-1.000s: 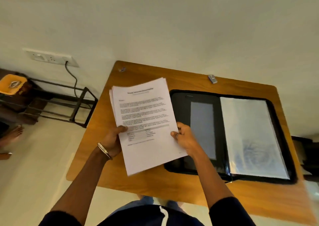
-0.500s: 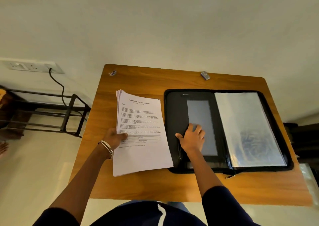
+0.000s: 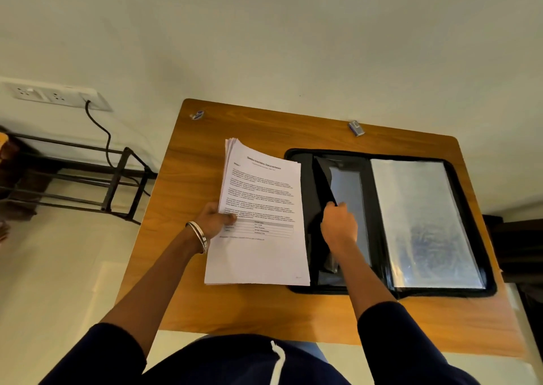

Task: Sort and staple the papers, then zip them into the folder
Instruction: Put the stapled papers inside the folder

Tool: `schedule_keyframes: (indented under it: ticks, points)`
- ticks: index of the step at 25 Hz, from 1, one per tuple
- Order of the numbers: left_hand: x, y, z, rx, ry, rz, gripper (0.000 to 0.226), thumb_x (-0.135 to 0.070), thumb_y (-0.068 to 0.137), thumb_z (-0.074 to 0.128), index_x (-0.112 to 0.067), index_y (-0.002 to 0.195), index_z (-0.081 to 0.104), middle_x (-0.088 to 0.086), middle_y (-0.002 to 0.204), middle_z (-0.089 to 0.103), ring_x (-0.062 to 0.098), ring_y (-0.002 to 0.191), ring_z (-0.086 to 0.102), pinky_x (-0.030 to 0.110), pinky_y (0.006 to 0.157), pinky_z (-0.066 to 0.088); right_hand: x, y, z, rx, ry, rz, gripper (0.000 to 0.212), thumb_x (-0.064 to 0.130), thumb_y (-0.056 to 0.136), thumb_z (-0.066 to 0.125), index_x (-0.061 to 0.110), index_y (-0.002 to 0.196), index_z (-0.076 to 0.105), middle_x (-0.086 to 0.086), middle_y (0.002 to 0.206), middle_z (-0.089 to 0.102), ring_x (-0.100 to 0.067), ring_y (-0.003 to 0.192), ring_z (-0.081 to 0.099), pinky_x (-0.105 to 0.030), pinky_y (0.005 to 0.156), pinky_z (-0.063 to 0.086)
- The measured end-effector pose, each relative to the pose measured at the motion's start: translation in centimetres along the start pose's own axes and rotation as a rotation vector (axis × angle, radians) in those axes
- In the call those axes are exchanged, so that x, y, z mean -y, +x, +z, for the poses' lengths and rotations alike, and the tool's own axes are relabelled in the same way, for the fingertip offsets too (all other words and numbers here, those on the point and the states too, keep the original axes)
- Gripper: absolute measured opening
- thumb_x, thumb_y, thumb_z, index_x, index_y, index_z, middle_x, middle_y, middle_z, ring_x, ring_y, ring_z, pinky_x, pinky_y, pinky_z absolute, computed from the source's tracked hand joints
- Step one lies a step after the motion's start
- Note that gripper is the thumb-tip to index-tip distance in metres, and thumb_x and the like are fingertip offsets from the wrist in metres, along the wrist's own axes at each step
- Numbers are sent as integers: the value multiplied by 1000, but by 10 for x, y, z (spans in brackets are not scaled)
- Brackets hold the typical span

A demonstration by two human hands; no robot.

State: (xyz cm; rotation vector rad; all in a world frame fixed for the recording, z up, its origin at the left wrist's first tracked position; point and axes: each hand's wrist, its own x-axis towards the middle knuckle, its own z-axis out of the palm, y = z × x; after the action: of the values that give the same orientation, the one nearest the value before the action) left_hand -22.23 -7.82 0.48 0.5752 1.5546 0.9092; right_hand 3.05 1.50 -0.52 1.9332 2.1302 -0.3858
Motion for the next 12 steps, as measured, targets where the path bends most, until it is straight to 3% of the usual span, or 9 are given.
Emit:
schedule_keyframes:
  ticks: [2, 6, 12]
  points:
    - [-8, 12, 15, 62, 48, -7, 38, 9, 87, 53, 1, 124, 55, 10, 118, 59, 28, 106, 56, 39, 90, 46, -5, -1, -7, -44, 87, 50, 21, 7, 95, 50, 2, 115, 55, -18, 112, 56, -34, 93, 62, -39, 79, 53]
    - [-32, 44, 46, 145, 234, -38, 36, 6, 85, 58, 0, 121, 58, 13, 125, 59, 31, 113, 56, 43, 98, 45, -18, -4, -19, -51, 122, -11, 18, 6, 94, 51, 2, 111, 56, -17, 114, 55, -34, 93, 62, -39, 77, 53]
    - [-62, 77, 72, 135, 317, -49, 38, 0, 87, 59, -5, 124, 56, 9, 128, 57, 32, 113, 56, 45, 95, 47, -33, 6, -34, 5, 139, -104, 41, 14, 94, 52, 10, 134, 45, -14, 123, 48, -32, 99, 60, -39, 81, 53]
